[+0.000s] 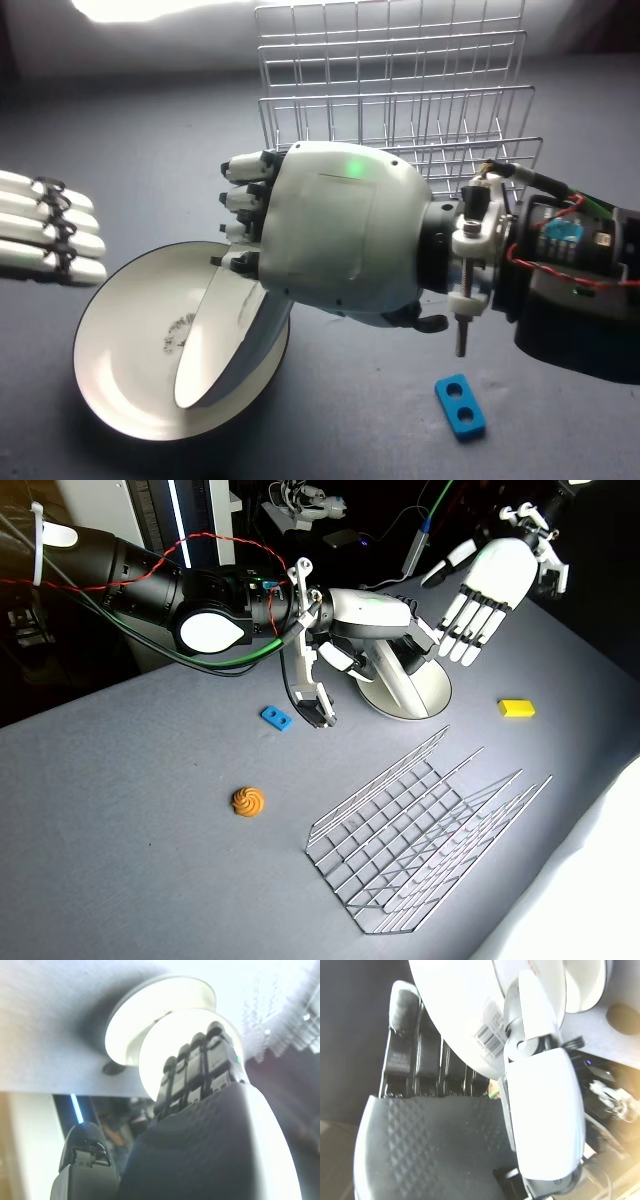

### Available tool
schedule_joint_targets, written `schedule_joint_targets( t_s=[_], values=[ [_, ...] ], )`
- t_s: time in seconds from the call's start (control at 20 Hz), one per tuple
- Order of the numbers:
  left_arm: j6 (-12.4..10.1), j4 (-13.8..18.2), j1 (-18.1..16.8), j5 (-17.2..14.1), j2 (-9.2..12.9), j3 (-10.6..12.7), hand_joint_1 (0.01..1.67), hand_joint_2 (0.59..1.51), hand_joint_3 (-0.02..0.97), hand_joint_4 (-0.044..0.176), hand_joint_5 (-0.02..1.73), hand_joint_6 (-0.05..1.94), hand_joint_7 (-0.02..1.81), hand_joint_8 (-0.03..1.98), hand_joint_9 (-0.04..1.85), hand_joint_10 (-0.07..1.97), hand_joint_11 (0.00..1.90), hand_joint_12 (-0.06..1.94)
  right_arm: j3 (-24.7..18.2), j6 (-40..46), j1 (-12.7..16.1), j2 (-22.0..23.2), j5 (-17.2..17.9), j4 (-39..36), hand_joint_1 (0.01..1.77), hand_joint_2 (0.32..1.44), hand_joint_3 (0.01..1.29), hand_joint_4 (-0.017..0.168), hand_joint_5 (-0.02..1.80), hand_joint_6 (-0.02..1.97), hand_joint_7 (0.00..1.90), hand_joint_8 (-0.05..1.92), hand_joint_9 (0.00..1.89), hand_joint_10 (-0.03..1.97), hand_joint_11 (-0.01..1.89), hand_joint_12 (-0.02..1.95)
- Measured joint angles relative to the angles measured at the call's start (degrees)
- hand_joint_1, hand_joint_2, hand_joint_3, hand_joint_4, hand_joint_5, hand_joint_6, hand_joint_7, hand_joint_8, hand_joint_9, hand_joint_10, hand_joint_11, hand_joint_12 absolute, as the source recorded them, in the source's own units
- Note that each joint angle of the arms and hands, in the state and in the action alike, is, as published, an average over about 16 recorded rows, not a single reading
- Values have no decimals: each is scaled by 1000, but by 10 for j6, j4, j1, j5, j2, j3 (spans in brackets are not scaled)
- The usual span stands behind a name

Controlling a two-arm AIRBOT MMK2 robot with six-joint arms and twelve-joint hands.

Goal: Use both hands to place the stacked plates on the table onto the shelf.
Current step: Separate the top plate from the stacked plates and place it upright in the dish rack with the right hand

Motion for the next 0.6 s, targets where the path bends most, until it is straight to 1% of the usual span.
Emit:
schedule_joint_targets(
  t_s=[0.2,0.35,0.5,0.6],
  values=[
    [-13,8,-1,-1,8,8,25,1118,21,2,24,20,31,15,20,8,17,-3,-31,-14,13,27,-2,12,1153,1088,13,2,835,961,836,1473,688,1534,555,1854],
    [-18,11,-1,0,11,12,25,1118,21,3,25,20,33,14,20,8,17,-3,-52,1,30,51,-9,13,1154,1088,12,3,826,974,829,1491,678,1552,544,1876],
    [-19,15,0,1,12,15,25,1119,21,3,25,20,38,15,21,8,19,-3,-69,59,53,80,-16,-17,1155,1088,12,3,820,981,824,1508,676,1579,538,1895],
    [-19,17,1,3,12,15,25,1119,21,3,25,20,41,15,23,8,20,-3,-76,118,70,98,-22,-52,1156,1088,13,3,817,982,824,1512,678,1594,533,1898]
  ],
)
